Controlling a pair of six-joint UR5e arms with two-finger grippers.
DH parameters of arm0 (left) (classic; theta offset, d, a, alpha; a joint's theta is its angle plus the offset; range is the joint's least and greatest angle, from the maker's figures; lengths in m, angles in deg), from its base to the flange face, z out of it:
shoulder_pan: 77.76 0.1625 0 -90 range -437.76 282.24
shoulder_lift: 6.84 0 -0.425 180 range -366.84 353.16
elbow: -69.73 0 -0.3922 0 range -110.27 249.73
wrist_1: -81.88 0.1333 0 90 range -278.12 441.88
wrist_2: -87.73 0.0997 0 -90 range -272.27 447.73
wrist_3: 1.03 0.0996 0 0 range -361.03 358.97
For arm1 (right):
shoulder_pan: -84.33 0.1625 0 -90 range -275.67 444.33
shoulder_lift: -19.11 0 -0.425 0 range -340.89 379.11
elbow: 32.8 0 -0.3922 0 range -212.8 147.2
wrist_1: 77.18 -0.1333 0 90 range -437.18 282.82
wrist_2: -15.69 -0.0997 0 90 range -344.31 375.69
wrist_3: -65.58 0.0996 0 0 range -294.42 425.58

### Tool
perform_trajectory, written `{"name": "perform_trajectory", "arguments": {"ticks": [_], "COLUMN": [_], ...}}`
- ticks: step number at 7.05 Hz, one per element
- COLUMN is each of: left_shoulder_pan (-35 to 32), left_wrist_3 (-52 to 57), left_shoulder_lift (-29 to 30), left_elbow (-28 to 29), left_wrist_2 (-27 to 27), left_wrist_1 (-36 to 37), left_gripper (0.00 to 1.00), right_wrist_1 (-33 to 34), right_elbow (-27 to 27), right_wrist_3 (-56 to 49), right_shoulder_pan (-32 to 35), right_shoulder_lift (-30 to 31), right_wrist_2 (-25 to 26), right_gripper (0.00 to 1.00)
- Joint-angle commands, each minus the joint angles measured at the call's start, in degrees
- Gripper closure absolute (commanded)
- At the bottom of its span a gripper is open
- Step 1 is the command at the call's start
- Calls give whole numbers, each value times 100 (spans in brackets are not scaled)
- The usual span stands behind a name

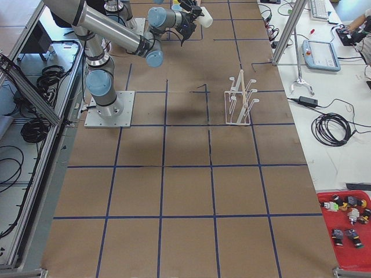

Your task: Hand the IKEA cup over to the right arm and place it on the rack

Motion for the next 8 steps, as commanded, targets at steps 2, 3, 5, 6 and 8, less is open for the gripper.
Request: {"name": "perform_trajectory", "arguments": {"ticks": [2,3,5,6,8], "left_shoulder_pan": [0,0,0,0,0], "left_wrist_3": [0,0,-17,-18,-18], "left_shoulder_lift": [7,-10,7,-19,-19], "left_elbow": [6,6,6,6,6], "left_wrist_2": [0,0,9,9,9], "left_wrist_1": [0,0,0,0,0], "left_gripper": [100,100,100,100,100], "right_wrist_1": [-31,-31,-31,-31,-31], "right_elbow": [374,480,621,752,806], "right_wrist_3": [6,15,6,15,15], "right_shoulder_pan": [91,99,205,240,302], "right_shoulder_lift": [-376,-490,-701,-815,-878], "right_wrist_2": [-1,-1,-10,-1,8], "right_gripper": [0,0,0,0,0]}}
